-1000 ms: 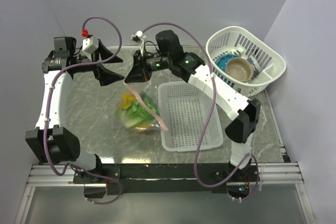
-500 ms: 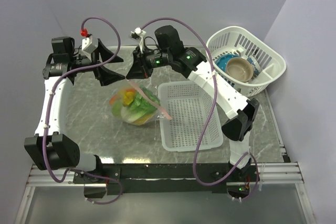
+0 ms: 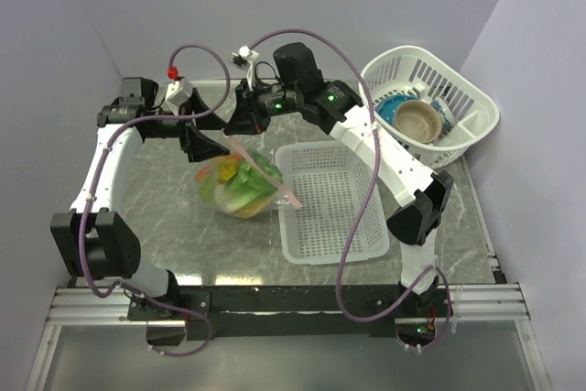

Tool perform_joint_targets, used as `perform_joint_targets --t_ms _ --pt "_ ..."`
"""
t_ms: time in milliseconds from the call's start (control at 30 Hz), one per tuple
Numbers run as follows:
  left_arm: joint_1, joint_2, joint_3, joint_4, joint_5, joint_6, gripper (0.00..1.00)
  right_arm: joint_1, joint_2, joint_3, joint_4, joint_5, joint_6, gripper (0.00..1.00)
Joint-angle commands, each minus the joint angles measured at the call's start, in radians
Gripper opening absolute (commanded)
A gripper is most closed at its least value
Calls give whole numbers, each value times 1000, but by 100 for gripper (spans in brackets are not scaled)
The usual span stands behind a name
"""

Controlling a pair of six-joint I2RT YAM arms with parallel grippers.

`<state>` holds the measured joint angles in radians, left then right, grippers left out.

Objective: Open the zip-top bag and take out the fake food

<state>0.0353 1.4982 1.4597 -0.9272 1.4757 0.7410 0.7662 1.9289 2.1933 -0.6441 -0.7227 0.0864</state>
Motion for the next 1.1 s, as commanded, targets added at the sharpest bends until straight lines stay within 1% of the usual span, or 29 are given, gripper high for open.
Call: perform_joint_targets --t_ms 0,133,267,333,367,400,433,467,500,533,567,600,633,667,733,767,800,833,900,1000,1067 --pt "0 -7 39 -99 158 110 90 -25 -54 16 92 -27 -1 0" --pt "0 -4 51 -110 175 127 86 -25 -51 6 93 -32 4 0" --pt "0 0 82 -127 202 139 80 -24 -45 -12 101 -43 13 0" --pt "0 -4 85 -125 215 147 79 -24 -45 -29 109 -47 16 0" --pt "0 -9 77 -118 215 153 77 -24 -47 -33 112 -50 19 0" --pt "0 -21 68 -105 216 158 75 -24 -48 -36 116 -52 21 0" --pt "-2 -29 56 -76 216 123 73 -22 -48 -44 119 -53 24 0" --pt "-3 -38 27 9 216 85 70 -24 -48 -44 123 -55 26 0" --pt "-3 -52 13 49 216 52 62 -22 -48 -46 123 -55 26 0" --pt "-3 -58 2 68 216 28 57 -22 -48 -46 123 -55 24 0" --pt "-3 -61 -11 85 216 26 47 -22 -48 -46 123 -54 26 0" --pt "-5 -67 -18 97 215 21 44 -24 -50 -47 123 -52 24 0" --pt "-3 -70 -21 117 215 -21 40 -22 -50 -46 121 -52 23 0" --pt "-3 -72 -30 140 215 -44 31 -22 -48 -46 121 -50 23 0" --pt "-3 -78 -42 197 212 -96 18 -22 -48 -46 120 -46 21 0" --pt "-3 -82 -48 224 209 -124 7 -24 -50 -46 118 -43 19 0" --pt "0 -91 -55 285 209 -153 5 -24 -51 -46 113 -35 13 0" --pt "6 -95 -67 316 209 -214 5 -24 -54 -52 112 -31 12 0" --pt "11 -110 -73 352 202 -245 5 -24 -64 -64 113 -23 7 0" --pt "17 -119 -67 367 209 -262 6 -24 -77 -116 124 3 1 0" --pt "17 -121 -45 343 215 -259 6 -25 -93 -148 145 19 0 0"
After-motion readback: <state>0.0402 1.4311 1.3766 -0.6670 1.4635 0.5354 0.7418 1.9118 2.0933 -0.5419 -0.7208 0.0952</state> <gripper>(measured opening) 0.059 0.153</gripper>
